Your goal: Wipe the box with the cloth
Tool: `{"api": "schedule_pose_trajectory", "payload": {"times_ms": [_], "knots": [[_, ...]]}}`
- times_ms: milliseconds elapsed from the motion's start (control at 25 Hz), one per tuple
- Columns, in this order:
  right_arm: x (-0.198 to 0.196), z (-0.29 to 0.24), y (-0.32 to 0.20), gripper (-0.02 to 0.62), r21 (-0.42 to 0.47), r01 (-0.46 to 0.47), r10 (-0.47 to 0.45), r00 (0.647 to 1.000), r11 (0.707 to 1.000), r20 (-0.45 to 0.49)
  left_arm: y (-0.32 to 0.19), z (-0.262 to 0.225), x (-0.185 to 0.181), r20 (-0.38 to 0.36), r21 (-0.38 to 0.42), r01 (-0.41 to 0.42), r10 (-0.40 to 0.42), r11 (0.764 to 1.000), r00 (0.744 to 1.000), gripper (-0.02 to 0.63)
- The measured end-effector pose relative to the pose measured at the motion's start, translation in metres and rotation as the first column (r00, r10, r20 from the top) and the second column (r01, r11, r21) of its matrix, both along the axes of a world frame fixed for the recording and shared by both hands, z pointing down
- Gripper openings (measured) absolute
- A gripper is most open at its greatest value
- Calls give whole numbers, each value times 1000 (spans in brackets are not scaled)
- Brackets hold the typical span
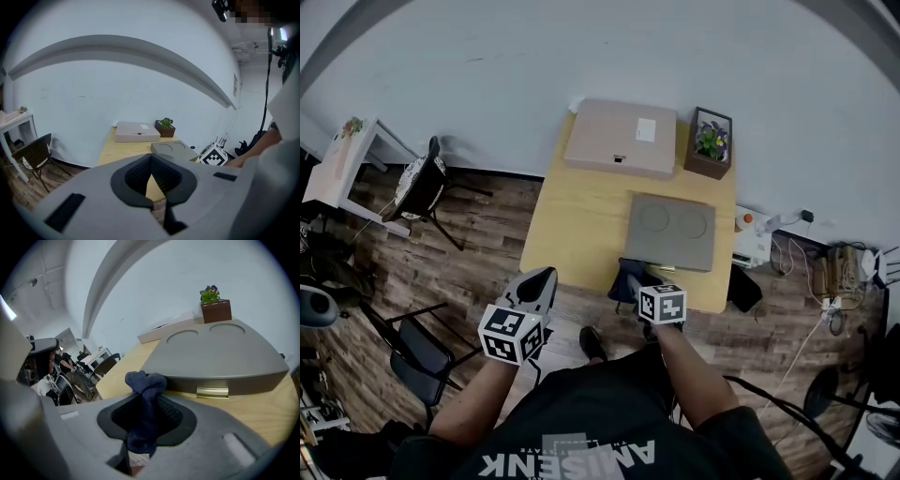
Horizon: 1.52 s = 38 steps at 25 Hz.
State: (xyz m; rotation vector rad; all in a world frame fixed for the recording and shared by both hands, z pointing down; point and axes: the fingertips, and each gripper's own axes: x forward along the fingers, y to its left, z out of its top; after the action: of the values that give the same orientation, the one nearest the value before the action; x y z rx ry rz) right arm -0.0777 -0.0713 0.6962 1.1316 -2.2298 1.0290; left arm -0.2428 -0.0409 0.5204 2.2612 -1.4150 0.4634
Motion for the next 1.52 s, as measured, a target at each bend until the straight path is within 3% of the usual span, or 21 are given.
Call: {"api": "schedule_pose_trajectory", "payload": {"times_ms": [960, 1160, 1520], "knots": [[55, -4, 1, 100, -10, -48, 48, 999, 999, 16, -15, 5, 51, 9, -21, -56, 56, 998, 998, 2], [63, -10, 11, 100, 16, -1, 1, 1000, 1000, -13, -14, 4, 59, 10, -18, -47, 47, 999, 999, 2], [85, -9, 11, 100, -19, 28, -27, 999, 999, 36, -10, 2, 82, -2, -19, -24, 24, 1000, 1000, 2]]}}
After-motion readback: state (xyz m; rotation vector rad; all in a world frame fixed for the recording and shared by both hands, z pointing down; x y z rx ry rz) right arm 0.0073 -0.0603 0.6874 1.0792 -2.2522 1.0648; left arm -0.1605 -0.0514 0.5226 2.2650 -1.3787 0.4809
